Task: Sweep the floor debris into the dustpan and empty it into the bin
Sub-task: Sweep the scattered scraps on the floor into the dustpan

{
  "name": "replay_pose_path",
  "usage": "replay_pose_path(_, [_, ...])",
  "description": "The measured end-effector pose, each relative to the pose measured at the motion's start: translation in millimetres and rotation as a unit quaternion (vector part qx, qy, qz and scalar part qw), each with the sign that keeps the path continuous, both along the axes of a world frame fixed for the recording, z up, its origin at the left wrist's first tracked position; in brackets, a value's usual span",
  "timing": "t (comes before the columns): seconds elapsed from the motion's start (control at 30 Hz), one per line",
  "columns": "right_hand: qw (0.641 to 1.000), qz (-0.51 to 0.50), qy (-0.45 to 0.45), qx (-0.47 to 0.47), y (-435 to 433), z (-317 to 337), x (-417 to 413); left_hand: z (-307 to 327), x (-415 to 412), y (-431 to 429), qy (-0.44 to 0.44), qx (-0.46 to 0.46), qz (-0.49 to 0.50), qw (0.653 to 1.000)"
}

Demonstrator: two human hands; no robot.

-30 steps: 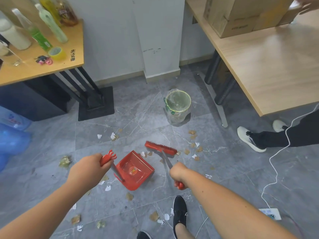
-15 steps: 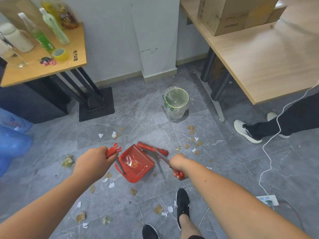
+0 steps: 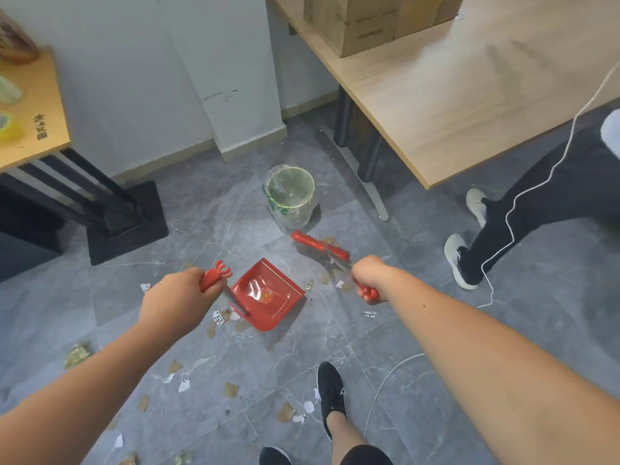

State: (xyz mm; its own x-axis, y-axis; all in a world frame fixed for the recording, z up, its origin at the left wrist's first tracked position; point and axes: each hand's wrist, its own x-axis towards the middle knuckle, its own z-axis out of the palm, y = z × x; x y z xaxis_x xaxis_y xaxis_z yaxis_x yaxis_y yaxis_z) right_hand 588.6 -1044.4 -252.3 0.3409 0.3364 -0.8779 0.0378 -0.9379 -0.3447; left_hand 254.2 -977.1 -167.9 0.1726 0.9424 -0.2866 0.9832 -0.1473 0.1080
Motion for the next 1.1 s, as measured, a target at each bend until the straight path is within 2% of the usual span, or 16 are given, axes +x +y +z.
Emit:
replay_pose_path(0.23, [0.997, -0.068, -0.032, 0.007, 22, -18, 73, -20, 45, 32, 0.003, -0.021, -0.033, 0.999])
replay_pose_path(0.37, [0.993, -0.121, -0.013, -0.012, 35, -25, 81, -29, 58, 42, 0.002, -0.035, -0.037, 0.999])
replay_pose_path(0.5, [0.991, -0.13, -0.001, -0.013, 37, -36, 74, -35, 58, 42, 0.009, -0.045, -0.043, 0.998])
replay_pose_path(0.8, [0.995, -0.071, 0.041, -0.06, 15, -66, -6, -45, 9, 24, 0.013, -0.053, -0.016, 0.998])
replay_pose_path(1.1, [0.997, 0.002, 0.062, -0.052, -24, -47, -95, -13, -56, -18, 0.04, -0.043, 0.029, 0.998])
